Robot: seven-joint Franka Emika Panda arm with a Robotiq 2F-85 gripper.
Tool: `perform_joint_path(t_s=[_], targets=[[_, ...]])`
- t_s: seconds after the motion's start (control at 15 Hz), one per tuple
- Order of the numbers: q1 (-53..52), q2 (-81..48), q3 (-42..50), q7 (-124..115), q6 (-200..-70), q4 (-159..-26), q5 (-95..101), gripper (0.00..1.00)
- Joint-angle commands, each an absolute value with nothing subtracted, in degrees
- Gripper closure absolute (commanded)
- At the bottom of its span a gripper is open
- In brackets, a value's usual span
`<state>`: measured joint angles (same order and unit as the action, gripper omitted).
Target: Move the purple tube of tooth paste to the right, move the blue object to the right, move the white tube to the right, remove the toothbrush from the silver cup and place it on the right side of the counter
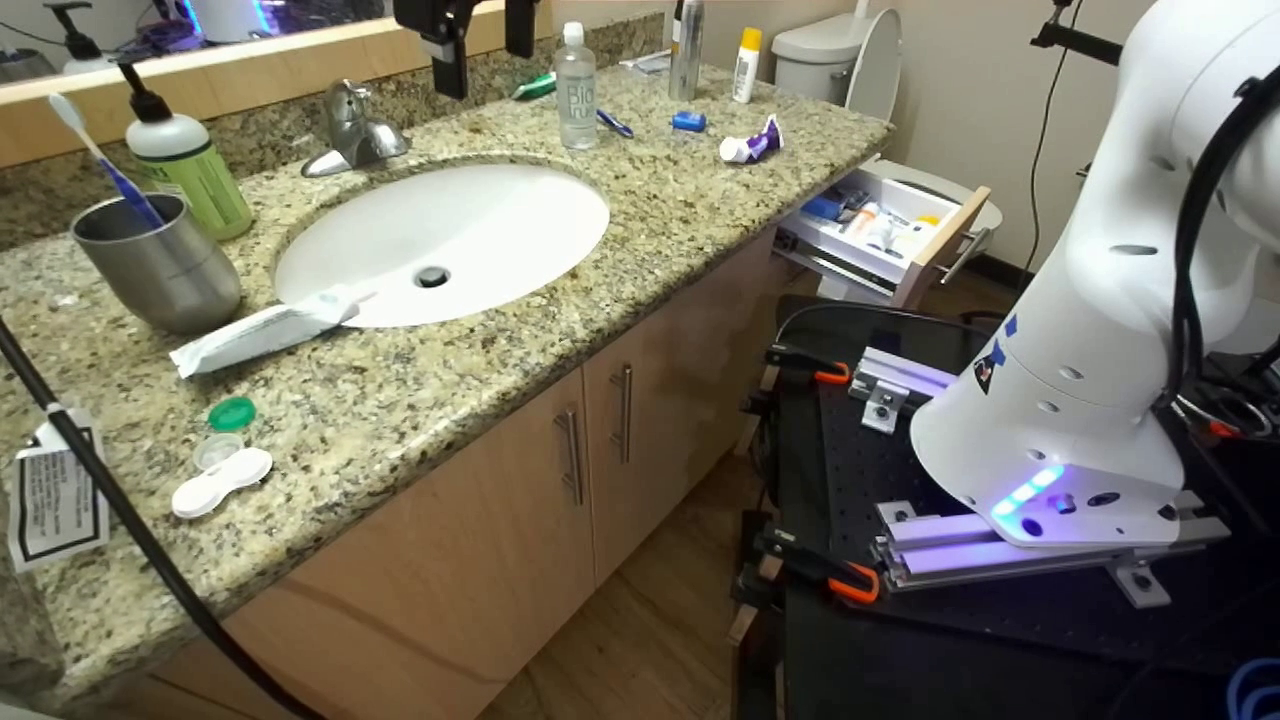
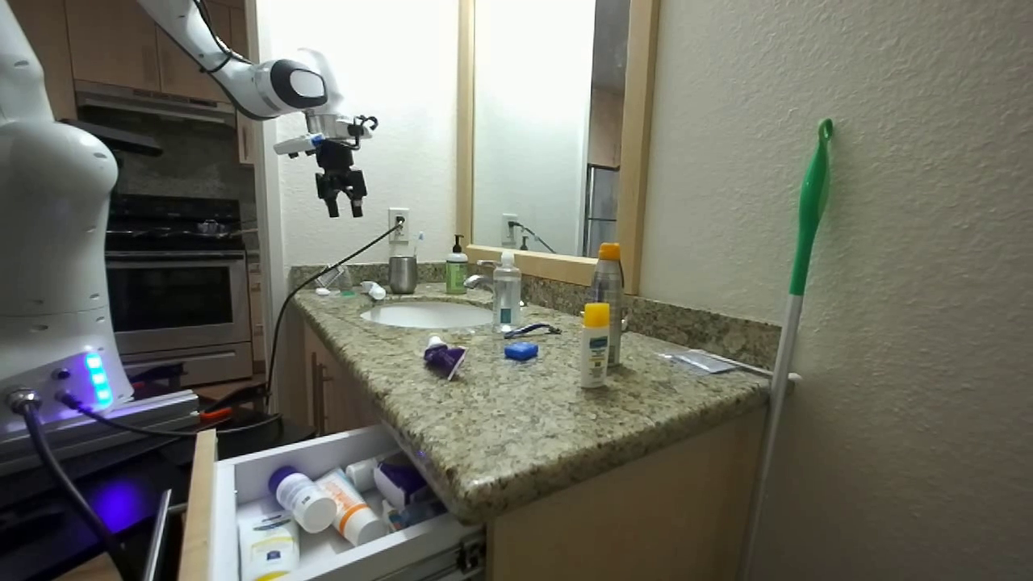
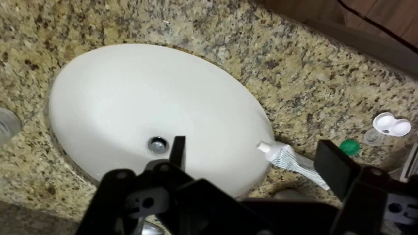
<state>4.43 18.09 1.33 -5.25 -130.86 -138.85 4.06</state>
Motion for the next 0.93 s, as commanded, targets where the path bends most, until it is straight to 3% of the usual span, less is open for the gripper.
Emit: perform_joint_path(t_s=[0.0, 0.53, 0.87], targets=[[1.29, 15.02, 0.33, 1.66, -132.28, -138.04, 4.57, 0.00], [1.46, 4.39, -4.95, -9.62, -128.49, -130.09, 34.28, 0.00], [0.03, 6.06, -3.74, -8.85, -129.50, -132.28, 29.74, 0.00]])
